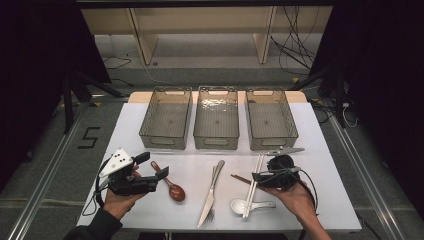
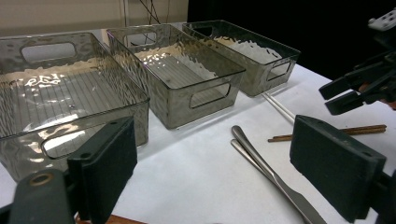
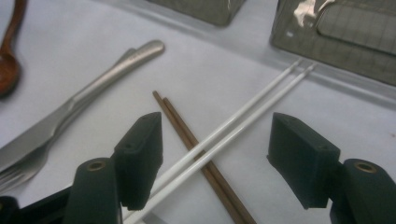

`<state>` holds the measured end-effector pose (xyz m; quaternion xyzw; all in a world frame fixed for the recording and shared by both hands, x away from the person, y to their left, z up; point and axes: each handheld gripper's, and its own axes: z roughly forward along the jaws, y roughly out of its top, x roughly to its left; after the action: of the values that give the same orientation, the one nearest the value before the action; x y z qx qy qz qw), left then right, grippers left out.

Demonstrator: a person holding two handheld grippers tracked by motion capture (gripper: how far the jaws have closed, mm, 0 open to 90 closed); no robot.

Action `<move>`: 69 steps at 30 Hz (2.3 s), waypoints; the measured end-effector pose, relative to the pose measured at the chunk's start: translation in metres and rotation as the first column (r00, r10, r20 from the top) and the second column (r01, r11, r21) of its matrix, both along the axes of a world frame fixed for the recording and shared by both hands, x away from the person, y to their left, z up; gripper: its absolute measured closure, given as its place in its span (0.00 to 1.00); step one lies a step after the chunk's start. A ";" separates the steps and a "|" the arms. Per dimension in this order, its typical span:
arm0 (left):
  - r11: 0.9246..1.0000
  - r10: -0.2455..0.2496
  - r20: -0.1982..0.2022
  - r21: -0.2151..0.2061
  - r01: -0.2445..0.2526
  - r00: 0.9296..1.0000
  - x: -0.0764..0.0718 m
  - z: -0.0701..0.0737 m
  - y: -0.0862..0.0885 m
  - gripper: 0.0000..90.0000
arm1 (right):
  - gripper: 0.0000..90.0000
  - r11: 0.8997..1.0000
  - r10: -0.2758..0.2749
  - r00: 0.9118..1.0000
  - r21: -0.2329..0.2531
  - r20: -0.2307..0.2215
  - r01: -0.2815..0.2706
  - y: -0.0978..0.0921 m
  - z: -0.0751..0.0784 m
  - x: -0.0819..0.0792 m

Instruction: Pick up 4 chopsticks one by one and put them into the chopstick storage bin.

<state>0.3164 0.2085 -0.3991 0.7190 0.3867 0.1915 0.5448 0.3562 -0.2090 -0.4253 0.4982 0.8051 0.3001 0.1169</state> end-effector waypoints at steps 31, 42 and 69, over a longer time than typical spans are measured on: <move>1.000 -0.003 -0.002 -0.003 0.003 1.000 0.000 0.000 -0.001 0.16 | 0.53 0.997 -0.034 0.983 -0.075 -0.183 0.020 0.004 -0.030 0.031; 1.000 -0.004 0.000 0.000 0.004 1.000 0.000 0.000 -0.001 0.16 | 0.63 0.996 -0.037 0.974 -0.081 -0.222 0.019 0.005 -0.034 0.035; 1.000 -0.005 0.000 0.002 0.005 1.000 0.000 0.000 0.000 0.16 | 0.83 0.992 -0.025 0.967 -0.123 -0.252 -0.006 0.004 -0.034 0.034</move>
<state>0.3165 0.2081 -0.3986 0.7204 0.3847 0.1906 0.5447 0.3900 -0.2052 -0.4597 0.5283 0.8278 0.1835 0.0448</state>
